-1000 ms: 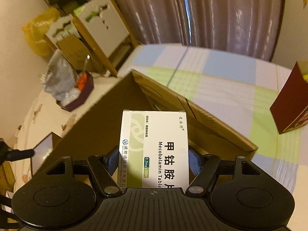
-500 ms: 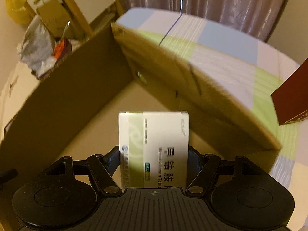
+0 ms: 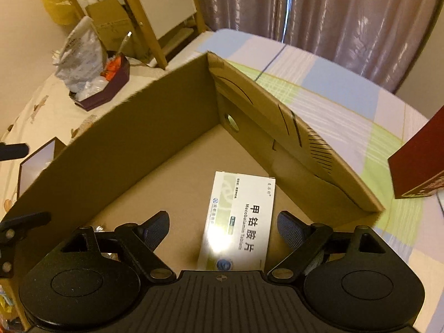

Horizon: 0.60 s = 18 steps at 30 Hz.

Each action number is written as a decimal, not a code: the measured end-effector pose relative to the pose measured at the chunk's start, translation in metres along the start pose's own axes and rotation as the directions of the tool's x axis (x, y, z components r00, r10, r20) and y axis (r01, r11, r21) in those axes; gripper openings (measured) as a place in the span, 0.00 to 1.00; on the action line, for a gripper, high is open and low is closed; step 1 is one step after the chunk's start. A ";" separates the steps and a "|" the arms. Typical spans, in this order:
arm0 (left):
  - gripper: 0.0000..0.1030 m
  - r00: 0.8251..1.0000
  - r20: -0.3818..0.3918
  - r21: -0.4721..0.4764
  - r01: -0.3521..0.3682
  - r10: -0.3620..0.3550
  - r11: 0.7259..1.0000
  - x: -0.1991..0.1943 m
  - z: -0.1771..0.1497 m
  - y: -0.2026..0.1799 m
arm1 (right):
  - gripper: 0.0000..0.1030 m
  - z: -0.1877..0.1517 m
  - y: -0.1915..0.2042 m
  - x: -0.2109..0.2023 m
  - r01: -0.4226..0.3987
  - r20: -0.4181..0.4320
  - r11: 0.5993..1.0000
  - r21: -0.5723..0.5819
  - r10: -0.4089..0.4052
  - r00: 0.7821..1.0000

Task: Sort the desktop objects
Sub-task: 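Carry the Mecobalamin box into the cardboard box and open the right tool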

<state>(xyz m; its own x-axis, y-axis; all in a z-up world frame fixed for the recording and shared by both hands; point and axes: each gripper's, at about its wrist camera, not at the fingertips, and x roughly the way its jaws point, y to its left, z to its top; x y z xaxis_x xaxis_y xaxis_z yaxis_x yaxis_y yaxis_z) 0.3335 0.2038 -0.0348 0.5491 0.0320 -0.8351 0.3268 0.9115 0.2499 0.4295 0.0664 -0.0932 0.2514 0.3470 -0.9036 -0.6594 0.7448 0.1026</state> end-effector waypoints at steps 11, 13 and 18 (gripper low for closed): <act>0.76 0.999 0.032 -0.017 -0.011 0.011 1.000 -0.030 -0.007 -0.013 | 0.85 -0.033 0.013 -0.067 -0.022 0.120 1.000 0.005 0.021 0.993; 0.77 0.999 0.039 -0.020 -0.015 0.016 1.000 -0.037 -0.008 -0.016 | 0.85 -0.041 0.016 -0.078 -0.022 0.135 1.000 -0.004 0.023 0.991; 0.82 0.998 0.061 -0.023 -0.022 0.023 0.999 -0.057 -0.015 -0.027 | 0.85 -0.063 0.023 -0.101 -0.032 0.160 0.999 -0.019 0.035 0.987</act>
<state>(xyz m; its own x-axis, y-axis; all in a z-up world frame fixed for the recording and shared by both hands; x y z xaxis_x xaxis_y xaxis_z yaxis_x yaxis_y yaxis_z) 0.2817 0.1836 -0.0014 0.6025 0.0282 -0.7976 0.2968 0.9198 0.2566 0.3446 0.0130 -0.0257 0.3385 0.4592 -0.8213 -0.6804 0.7223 0.1234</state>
